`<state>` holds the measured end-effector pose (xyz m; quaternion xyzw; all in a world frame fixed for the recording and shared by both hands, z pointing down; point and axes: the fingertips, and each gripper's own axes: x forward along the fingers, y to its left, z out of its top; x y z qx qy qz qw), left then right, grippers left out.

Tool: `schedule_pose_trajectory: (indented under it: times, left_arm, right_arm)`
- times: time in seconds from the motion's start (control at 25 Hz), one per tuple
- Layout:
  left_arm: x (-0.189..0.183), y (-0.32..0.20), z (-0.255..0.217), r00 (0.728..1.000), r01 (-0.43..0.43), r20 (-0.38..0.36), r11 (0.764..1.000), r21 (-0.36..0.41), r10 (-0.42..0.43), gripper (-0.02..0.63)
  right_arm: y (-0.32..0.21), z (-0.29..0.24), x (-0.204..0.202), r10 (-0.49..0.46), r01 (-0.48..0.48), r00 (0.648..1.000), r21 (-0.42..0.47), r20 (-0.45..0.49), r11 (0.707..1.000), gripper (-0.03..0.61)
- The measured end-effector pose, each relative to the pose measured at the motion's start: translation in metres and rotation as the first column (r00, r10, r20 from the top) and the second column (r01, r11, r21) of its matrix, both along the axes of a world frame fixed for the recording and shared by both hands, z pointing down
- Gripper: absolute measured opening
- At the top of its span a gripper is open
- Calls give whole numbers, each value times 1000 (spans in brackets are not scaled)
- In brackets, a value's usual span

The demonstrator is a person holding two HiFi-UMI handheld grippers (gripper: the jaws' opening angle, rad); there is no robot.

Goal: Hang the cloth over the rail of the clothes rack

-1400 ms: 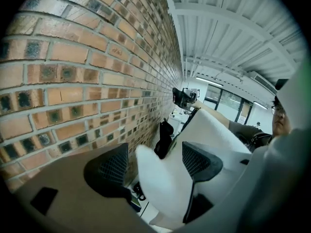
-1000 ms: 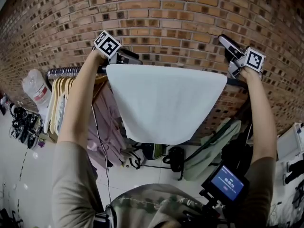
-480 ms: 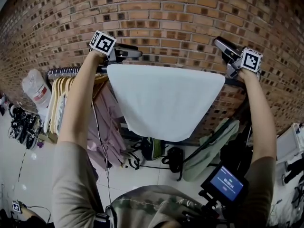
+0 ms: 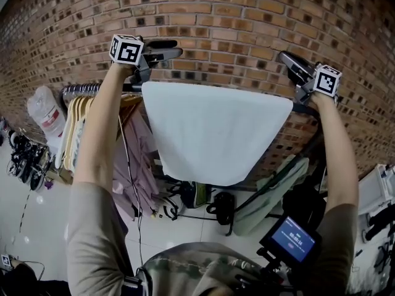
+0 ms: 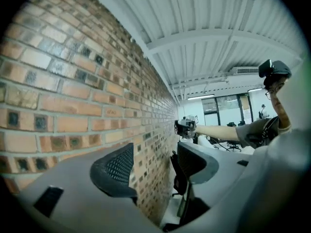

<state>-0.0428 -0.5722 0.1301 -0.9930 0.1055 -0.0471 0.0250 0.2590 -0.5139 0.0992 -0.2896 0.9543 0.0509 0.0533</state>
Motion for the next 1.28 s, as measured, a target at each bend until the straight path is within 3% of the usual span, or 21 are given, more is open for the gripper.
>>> schedule_pose_trajectory:
  times: [0.08, 0.16, 0.2, 0.36, 0.48, 0.64, 0.8, 1.08, 1.28]
  left_arm:
    - [-12, -1, -23, 997, 62, -59, 996, 59, -58, 226]
    - [-26, -4, -39, 990, 114, -96, 990, 87, -106, 47]
    - [-31, -5, -45, 987, 124, -117, 988, 93, -113, 6]
    - [-38, 10, -63, 982, 89, -172, 992, 92, -72, 5]
    - [-37, 27, -64, 991, 72, -117, 994, 83, -62, 5]
    - [-41, 61, -73, 993, 23, -117, 998, 62, -16, 5]
    - [-55, 101, -72, 987, -29, -154, 998, 56, 37, 5]
    - [-73, 174, -38, 983, -123, -115, 982, 142, 140, 5]
    - [-102, 214, -14, 981, -91, -154, 983, 161, 116, 5]
  right_arm:
    - [-2, -6, 3, 18, -18, 1000, 13, 0, 1000, 6]
    - [-1, -8, 2, 25, -24, 1000, 20, -14, 999, 6]
    - [2, -10, 0, 26, -25, 999, 29, -23, 999, 6]
    - [10, -17, -2, 33, -30, 998, 58, -61, 998, 6]
    - [19, -26, 0, 37, -28, 993, 83, -113, 996, 6]
    - [42, -50, 13, 33, -28, 998, 103, -49, 994, 6]
    - [95, -62, -4, -11, 16, 999, 119, -37, 993, 6]
    - [173, -17, -48, -108, 112, 992, 62, -61, 992, 6]
    - [224, 11, -77, -179, 179, 984, 5, 4, 984, 6]
